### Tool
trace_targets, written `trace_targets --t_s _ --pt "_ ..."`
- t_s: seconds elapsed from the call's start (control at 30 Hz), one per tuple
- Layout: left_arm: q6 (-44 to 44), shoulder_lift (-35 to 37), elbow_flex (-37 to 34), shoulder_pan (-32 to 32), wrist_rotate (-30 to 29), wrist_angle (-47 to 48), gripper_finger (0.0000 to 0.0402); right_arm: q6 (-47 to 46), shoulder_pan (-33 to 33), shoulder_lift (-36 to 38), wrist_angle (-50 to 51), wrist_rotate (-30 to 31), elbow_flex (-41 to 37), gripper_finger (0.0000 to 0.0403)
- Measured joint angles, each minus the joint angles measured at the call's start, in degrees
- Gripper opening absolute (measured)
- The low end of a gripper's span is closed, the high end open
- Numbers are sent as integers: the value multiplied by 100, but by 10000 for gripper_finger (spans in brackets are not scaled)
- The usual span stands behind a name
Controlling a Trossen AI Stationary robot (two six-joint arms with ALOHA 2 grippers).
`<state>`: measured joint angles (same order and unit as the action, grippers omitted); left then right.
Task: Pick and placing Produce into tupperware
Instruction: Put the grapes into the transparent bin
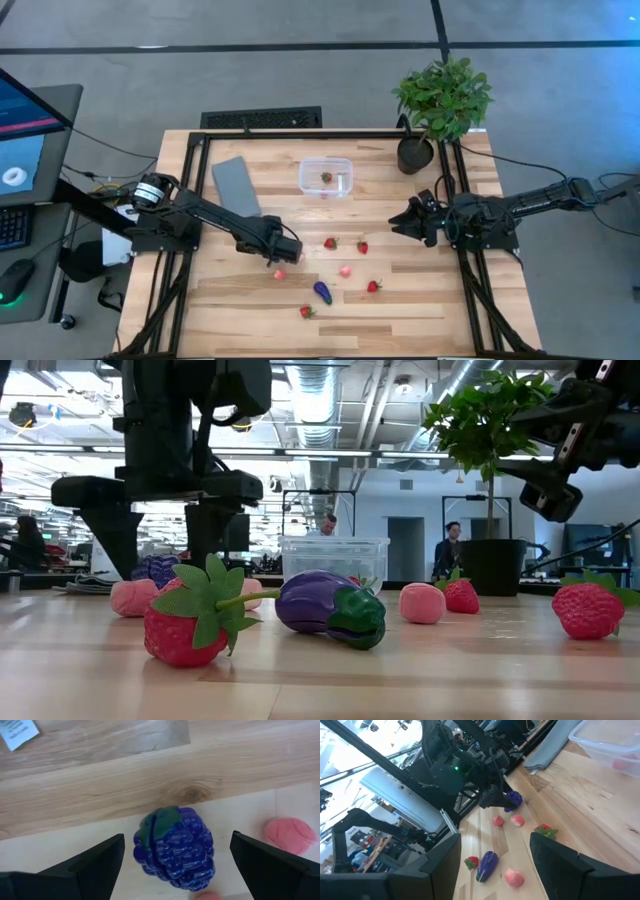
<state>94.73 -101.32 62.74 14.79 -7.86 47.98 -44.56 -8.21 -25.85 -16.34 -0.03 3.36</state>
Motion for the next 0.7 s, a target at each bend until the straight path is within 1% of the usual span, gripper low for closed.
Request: trace_targets --t_s 0.17,0.27,0.37,0.5,0.7 --pt "8 0 -118 -4 11 -118 350 2 0 -2 97 2 0 260" --pt "17 0 -321 -4 176 -487 350 4 0 -2 97 2 0 260" --pt "121 -4 -409 4 136 -729 350 4 0 -2 97 2 0 260" --pt "160 -4 -409 6 6 -736 350 4 0 -1 97 2 0 260" --pt "143 -4 -409 -2 -22 -725 350 14 10 -2 116 4 0 260"
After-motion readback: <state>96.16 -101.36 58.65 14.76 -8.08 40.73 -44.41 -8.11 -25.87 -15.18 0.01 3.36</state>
